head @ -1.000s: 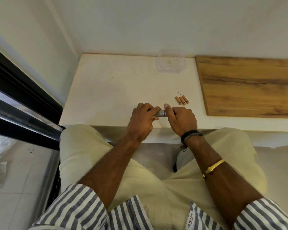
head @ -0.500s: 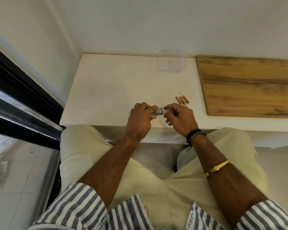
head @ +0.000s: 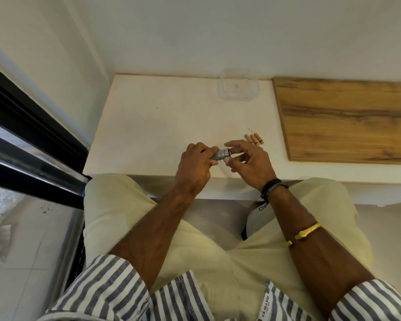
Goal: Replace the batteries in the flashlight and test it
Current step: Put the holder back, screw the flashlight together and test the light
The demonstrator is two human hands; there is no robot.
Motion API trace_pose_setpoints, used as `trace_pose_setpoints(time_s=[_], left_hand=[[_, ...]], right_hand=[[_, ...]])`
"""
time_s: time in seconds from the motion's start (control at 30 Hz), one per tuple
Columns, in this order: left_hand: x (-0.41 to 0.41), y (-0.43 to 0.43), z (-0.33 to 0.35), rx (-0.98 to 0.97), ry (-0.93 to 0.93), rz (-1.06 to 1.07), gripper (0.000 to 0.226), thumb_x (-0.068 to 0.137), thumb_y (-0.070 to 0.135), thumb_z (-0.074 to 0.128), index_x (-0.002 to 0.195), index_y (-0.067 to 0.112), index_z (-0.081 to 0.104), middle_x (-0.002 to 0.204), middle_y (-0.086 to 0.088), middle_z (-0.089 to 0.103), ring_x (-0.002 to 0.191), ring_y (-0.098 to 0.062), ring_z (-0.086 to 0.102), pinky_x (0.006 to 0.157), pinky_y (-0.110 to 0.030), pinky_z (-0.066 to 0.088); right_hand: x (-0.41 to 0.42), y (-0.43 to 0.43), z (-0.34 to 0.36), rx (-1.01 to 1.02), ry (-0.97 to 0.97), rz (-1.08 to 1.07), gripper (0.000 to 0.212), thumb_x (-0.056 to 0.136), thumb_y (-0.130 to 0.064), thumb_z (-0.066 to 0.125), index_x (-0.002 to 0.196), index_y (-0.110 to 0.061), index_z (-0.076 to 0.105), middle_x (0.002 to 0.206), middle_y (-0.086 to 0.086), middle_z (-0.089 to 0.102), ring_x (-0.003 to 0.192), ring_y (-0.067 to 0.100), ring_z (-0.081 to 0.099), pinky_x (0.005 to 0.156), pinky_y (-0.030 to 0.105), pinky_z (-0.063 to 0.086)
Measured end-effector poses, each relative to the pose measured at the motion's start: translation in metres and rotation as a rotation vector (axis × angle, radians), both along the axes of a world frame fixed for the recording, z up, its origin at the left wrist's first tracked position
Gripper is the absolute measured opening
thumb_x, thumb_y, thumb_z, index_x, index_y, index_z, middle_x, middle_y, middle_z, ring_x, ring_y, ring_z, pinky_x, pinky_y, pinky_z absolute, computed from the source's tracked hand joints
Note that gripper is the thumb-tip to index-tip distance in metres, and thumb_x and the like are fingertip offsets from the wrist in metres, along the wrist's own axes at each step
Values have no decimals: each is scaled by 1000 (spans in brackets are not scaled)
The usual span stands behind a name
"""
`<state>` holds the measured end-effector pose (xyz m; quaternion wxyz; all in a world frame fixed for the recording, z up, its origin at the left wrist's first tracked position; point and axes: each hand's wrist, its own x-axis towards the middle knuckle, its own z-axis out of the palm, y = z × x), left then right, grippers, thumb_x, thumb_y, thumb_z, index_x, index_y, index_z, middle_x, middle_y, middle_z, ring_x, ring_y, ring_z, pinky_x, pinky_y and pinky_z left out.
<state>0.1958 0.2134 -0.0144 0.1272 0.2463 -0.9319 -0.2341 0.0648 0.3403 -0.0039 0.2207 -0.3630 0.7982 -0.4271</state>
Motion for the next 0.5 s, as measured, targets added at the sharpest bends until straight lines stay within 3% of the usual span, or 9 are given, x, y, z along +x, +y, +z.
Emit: trace_pose_setpoints(time_s=[0.1, 0.27, 0.43, 0.5], left_hand=[[0, 0, -1, 5, -9, 2, 36, 95, 12, 63, 131, 15, 61, 116, -10, 63, 107, -26, 50, 88, -34, 44], [-1, 1, -2, -17, -7, -15, 35, 94, 13, 64, 129, 17, 61, 113, -8, 63, 105, -24, 50, 85, -31, 42], [-1, 3, 0, -38, 16, -61, 36, 95, 14, 63, 130, 16, 61, 114, -8, 62, 106, -24, 49, 89, -32, 42], [-1, 4, 1, -49, 14, -85, 35, 96, 16, 62, 131, 16, 60, 115, -8, 62, 106, -25, 48, 87, -30, 38]], right_hand=[[1, 1, 0, -16, 47, -1, 30, 93, -16, 72, 122, -19, 70, 110, 5, 74, 83, 19, 73, 70, 35, 65], [2, 0, -1, 20, 76, -42, 25, 96, -34, 67, 111, -15, 72, 83, 1, 74, 71, 13, 71, 70, 36, 64], [2, -2, 1, 154, 196, -98, 50, 100, -54, 50, 83, -12, 70, 70, 8, 69, 67, 26, 65, 68, 41, 56], [2, -2, 0, 199, 206, -128, 58, 101, -58, 43, 74, -15, 69, 63, 2, 67, 63, 24, 64, 65, 38, 54]])
